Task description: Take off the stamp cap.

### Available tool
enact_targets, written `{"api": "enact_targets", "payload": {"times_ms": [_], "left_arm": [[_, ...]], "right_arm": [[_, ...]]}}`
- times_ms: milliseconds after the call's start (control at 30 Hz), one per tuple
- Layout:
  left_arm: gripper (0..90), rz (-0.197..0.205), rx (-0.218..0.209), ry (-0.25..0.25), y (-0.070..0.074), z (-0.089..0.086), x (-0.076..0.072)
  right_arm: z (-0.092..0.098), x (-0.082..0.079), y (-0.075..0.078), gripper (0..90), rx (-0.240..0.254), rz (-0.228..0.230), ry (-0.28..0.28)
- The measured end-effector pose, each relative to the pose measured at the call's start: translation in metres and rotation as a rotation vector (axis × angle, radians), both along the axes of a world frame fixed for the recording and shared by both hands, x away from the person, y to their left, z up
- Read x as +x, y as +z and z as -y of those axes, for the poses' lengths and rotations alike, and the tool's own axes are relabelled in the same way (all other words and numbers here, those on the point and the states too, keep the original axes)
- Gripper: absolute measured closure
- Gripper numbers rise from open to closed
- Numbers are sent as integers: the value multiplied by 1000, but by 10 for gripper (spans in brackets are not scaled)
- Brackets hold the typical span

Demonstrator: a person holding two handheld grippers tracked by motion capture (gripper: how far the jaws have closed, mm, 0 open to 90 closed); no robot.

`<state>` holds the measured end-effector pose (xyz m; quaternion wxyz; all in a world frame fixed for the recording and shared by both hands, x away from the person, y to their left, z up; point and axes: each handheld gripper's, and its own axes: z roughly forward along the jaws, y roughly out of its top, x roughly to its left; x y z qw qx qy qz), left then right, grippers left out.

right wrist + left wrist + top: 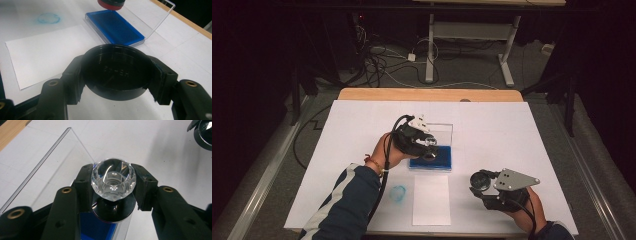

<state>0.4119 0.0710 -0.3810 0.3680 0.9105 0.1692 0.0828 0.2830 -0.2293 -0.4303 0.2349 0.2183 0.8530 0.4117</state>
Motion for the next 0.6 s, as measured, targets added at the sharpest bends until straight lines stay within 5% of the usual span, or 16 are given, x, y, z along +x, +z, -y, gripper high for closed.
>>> {"api": "enact_targets", "payload": {"times_ms": [600], "left_arm": [[541,-26,-31,4,-14,2,3]], "right_arm": [[2,1,0,390,-1,6,-17]]}}
